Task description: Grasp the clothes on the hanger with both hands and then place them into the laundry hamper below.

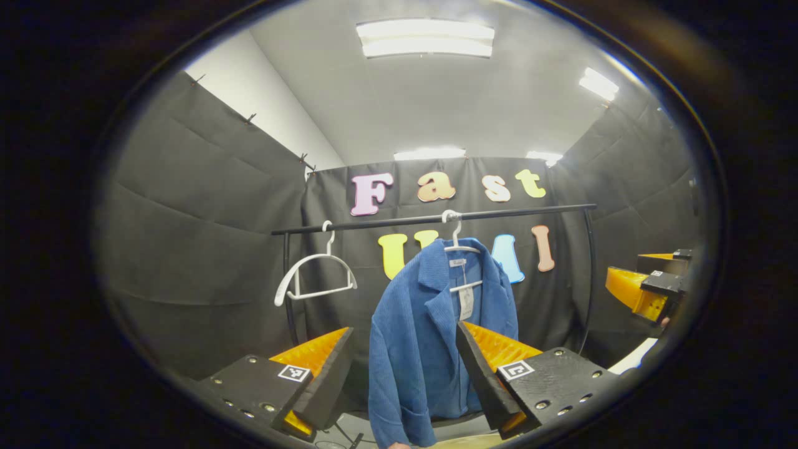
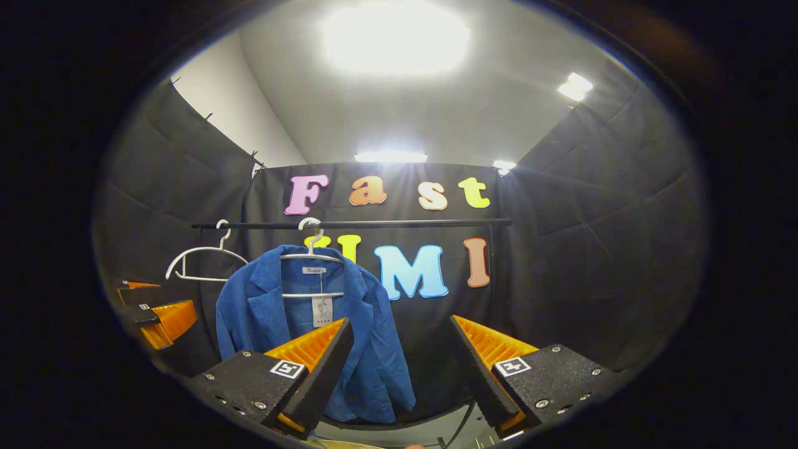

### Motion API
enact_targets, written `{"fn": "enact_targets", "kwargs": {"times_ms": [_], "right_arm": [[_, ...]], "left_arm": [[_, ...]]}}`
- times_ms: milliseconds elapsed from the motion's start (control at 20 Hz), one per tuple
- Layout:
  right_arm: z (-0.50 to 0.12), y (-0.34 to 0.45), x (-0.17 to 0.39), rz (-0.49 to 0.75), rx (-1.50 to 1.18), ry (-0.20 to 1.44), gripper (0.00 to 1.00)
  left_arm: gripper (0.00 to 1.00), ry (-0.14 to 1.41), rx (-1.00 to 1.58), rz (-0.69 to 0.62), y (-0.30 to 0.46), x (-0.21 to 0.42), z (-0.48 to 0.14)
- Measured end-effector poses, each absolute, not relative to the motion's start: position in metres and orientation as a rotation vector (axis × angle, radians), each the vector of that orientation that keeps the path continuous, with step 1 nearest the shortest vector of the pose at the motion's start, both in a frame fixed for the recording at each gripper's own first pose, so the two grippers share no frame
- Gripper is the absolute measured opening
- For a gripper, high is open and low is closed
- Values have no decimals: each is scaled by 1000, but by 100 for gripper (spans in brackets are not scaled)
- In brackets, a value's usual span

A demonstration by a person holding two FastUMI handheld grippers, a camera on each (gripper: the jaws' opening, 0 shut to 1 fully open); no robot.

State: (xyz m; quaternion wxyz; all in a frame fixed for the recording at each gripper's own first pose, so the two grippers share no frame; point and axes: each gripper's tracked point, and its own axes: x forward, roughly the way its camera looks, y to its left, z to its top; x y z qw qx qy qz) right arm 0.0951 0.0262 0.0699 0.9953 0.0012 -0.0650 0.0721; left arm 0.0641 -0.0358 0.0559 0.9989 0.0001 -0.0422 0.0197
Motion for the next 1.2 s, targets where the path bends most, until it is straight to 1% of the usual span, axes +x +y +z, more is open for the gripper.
{"fn": "enact_targets", "kwargs": {"times_ms": [350, 450, 750, 950, 1150, 1200], "right_arm": [[84, 41, 153, 244, 27, -145, 94], [83, 47, 169, 271, 30, -145, 95], [84, 61, 208, 332, 67, -154, 94], [79, 69, 231, 371, 86, -138, 95], [70, 78, 253, 409, 105, -116, 95], [66, 81, 257, 421, 106, -108, 94]], "left_arm": [[93, -108, 2, 80, -61, 107, 74], [87, -101, 9, 89, -67, 117, 73], [87, -76, -12, 108, -87, 149, 68], [99, -75, -22, 123, -100, 171, 64], [99, -63, -24, 164, -103, 194, 51], [93, -57, -26, 173, -104, 197, 46]]}}
